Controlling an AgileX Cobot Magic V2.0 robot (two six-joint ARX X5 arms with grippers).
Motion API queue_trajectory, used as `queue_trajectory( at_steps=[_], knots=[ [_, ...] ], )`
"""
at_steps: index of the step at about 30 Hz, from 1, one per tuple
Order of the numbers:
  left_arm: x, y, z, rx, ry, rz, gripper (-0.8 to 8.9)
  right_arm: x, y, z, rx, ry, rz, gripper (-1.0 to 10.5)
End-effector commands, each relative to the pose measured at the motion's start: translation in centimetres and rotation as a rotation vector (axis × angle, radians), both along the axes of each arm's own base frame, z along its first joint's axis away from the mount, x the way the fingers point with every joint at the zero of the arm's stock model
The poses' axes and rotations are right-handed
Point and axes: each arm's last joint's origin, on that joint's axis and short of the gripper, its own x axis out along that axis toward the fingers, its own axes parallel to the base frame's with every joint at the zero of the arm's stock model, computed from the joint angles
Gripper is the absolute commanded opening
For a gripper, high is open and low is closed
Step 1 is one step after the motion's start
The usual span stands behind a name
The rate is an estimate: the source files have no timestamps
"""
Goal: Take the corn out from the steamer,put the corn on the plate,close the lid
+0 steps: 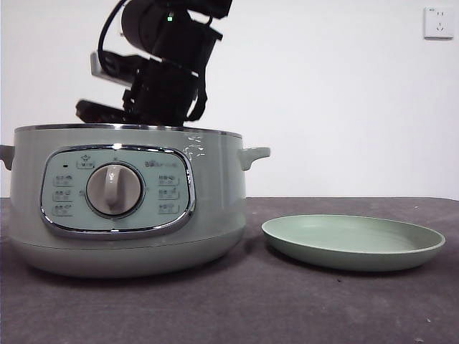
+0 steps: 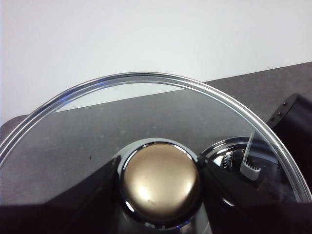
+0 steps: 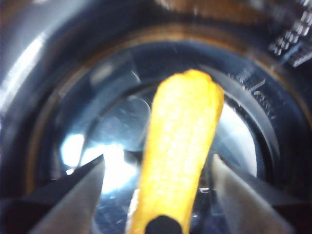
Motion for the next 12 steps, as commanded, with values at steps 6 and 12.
queue_trajectory(
  at_steps=[6,12],
  knots=[
    [-0.4,0.2,0.6,-0.011,-0.042,0.006,-0.09,0.0,0.7,-0.9,0.0,-0.019,0.021,-0.1],
    [-0.4,0.2,0.5,-0.009,-0.039,0.007,-0.09,0.1,0.5,0.6,-0.019,-0.07,-0.01,-0.2]
  ],
)
